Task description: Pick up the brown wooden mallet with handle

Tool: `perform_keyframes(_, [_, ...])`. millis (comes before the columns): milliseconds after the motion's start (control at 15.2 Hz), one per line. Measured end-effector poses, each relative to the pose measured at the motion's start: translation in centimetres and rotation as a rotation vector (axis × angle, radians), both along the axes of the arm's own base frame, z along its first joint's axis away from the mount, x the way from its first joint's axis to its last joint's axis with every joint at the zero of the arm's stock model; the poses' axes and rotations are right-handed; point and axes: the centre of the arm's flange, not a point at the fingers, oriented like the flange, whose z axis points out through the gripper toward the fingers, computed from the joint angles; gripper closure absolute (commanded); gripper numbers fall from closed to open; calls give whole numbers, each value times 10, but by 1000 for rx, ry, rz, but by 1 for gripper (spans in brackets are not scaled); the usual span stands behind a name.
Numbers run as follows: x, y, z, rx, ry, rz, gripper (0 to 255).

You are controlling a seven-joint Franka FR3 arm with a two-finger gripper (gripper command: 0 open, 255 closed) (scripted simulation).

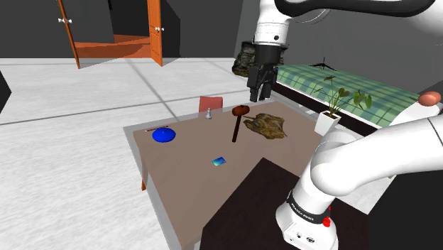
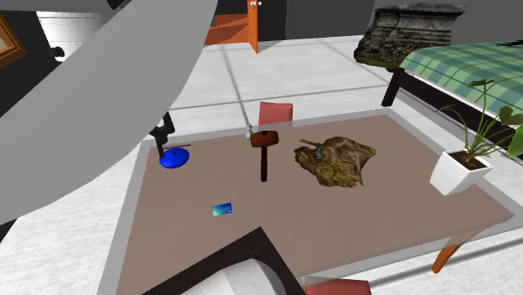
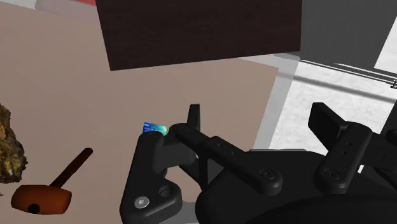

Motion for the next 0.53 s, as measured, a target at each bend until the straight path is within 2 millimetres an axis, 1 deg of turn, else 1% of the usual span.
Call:
perform_keyframes(66, [0,0,0,0,0,0,0])
perform_keyframes(198, [-1,-12,-8,0,-5,25,0])
perform_keyframes(396, [-2,-44,-22,0,-17,84,0])
perform_keyframes(528, [0,-66,-36,0,-25,128,0])
